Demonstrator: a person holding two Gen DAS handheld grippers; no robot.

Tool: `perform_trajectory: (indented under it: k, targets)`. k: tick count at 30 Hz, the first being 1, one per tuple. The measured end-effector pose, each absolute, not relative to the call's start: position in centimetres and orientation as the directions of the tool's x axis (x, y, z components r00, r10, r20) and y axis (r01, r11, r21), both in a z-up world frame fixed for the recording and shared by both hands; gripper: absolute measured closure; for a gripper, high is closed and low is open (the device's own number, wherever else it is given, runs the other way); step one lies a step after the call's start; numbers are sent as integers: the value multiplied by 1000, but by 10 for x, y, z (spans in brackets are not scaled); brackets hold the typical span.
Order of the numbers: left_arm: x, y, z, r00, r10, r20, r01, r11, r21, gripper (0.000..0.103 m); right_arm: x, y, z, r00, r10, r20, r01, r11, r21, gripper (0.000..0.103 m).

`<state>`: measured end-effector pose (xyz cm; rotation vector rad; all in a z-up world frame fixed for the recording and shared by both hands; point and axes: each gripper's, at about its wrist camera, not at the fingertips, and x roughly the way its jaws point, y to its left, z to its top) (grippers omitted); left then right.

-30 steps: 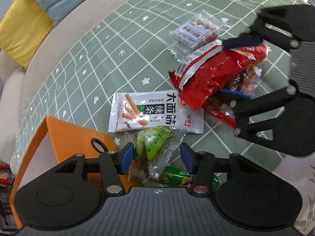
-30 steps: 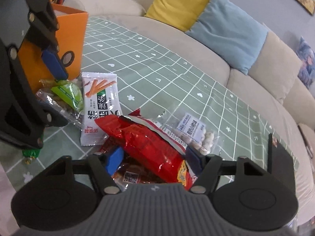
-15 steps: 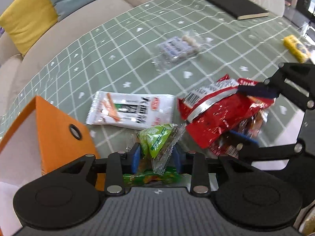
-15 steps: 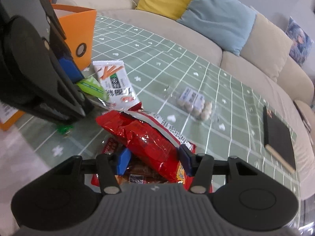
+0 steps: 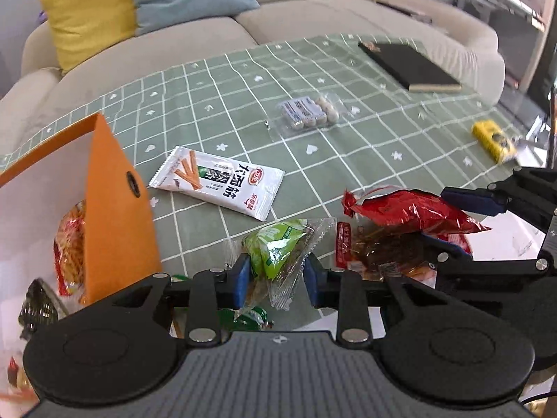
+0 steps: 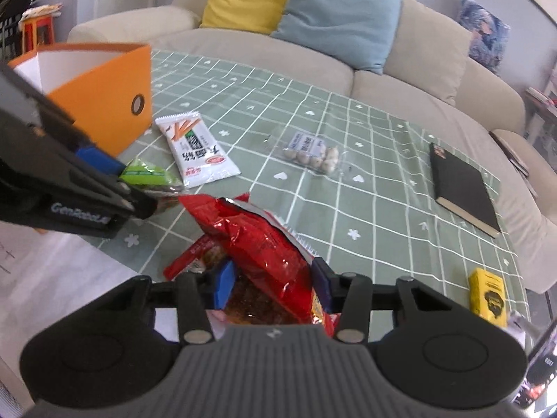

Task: Organize snacks
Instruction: 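Lift both held packets and carry them over the orange box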

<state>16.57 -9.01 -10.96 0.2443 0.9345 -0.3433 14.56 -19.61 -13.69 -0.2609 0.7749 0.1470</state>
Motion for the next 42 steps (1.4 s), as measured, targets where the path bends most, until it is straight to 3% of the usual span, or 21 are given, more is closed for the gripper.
perform_trajectory:
  k: [3, 11, 22, 39, 42]
  targets:
    - [154, -85, -102, 561, -203, -802, 376, 926, 29, 67, 138, -195, -129, 721, 33, -693, -218, 959, -182, 67]
    - [130, -76, -93, 560, -238, -793, 354, 935, -30, 67, 116, -190, -113, 728, 53, -683, -212, 966, -151, 68]
    - [105, -64, -110, 503, -314, -805, 348, 927, -144, 67, 99, -218, -103, 616, 257, -745, -124, 965, 230, 68]
    - [108, -60, -123, 460, -320, -828, 319, 930, -182, 67, 135, -203, -120, 590, 271, -760, -242, 958, 153, 61]
    - [109, -61, -123, 459, -320, -829, 320, 930, -182, 67, 138, -204, -122, 584, 286, -759, -235, 955, 179, 71]
